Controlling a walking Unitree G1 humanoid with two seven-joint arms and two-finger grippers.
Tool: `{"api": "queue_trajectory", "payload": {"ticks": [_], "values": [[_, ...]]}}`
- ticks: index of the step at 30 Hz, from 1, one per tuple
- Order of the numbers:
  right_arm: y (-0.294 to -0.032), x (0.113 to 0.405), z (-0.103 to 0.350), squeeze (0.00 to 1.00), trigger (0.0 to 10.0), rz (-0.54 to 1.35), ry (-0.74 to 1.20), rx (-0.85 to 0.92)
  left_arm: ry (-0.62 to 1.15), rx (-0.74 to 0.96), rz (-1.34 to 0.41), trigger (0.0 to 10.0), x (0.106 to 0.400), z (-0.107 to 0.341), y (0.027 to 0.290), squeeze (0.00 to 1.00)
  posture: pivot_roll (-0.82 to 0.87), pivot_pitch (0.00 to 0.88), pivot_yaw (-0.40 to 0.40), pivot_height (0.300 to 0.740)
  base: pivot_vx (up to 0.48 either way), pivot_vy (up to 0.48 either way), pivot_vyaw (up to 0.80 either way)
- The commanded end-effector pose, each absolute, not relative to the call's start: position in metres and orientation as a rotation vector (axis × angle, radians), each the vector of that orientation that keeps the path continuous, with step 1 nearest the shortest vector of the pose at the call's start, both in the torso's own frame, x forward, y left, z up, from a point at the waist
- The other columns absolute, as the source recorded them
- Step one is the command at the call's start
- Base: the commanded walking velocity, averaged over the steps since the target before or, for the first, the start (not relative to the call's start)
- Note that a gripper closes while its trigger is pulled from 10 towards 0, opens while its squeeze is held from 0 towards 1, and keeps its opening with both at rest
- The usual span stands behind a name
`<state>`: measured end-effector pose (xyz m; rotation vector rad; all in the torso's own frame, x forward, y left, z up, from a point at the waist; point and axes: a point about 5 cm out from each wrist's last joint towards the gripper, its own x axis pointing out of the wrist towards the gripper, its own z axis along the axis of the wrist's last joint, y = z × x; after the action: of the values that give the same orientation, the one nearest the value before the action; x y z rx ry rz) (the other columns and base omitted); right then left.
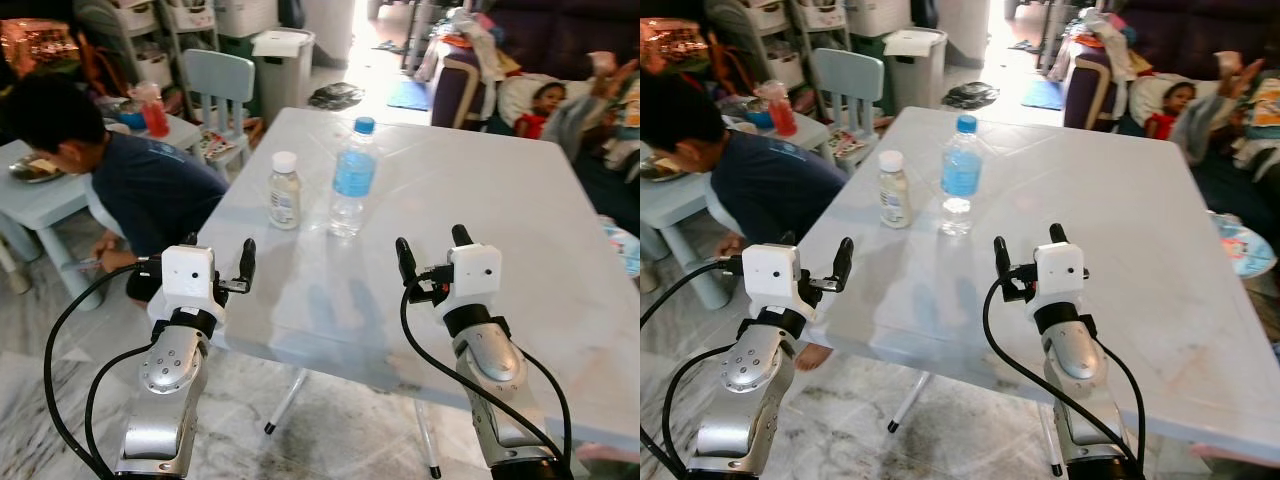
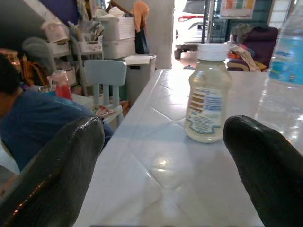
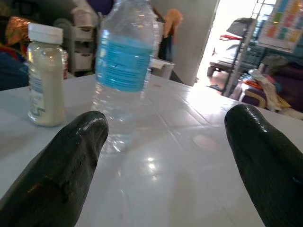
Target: Restocking fridge
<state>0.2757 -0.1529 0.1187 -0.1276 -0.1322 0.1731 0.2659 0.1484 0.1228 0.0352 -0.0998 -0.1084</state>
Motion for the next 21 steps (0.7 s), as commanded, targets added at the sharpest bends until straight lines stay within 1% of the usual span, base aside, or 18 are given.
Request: {"api": "queue_trajectory", "payload": {"ticks": [1, 3, 7, 9, 15, 21], "values": [[-0.151, 0.277, 0.122, 0.00, 10.0, 0.179, -0.151, -0.130, -0.106, 0.032, -0.106, 10.0, 0.266, 0.125, 0.149, 0.00, 0.05, 0.000, -0.043, 0.740, 0.330, 0.000, 0.60], [-0.151, 0.277, 0.122, 0.00, 10.0, 0.177, -0.149, -0.128, -0.107, 0.033, -0.107, 10.0, 0.266, 0.125, 0.149, 0.00, 0.05, 0.000, -0.043, 0.740, 0.330, 0.000, 0.54], [-0.153, 0.277, 0.121, 0.00, 10.0, 0.167, -0.144, -0.111, -0.112, 0.039, -0.091, 10.0, 0.266, 0.126, 0.153, 0.00, 0.05, 0.000, -0.041, 0.740, 0.324, 0.000, 0.00], [-0.153, 0.276, 0.121, 0.00, 10.0, 0.166, -0.144, -0.111, -0.114, 0.040, -0.078, 10.0, 0.265, 0.126, 0.155, 0.00, 0.05, 0.000, -0.040, 0.740, 0.000, 0.000, 0.00], [-0.157, 0.266, 0.114, 0.00, 10.0, 0.157, -0.124, -0.107, -0.104, 0.055, -0.039, 10.0, 0.250, 0.122, 0.170, 0.00, 0.05, 0.006, -0.039, 0.740, 0.000, 0.000, 0.00], [-0.154, 0.264, 0.113, 0.00, 10.0, 0.180, -0.121, -0.101, -0.086, 0.071, -0.023, 10.0, 0.244, 0.118, 0.174, 0.00, 0.06, 0.018, -0.041, 0.740, 0.000, 0.000, 0.00]]}}
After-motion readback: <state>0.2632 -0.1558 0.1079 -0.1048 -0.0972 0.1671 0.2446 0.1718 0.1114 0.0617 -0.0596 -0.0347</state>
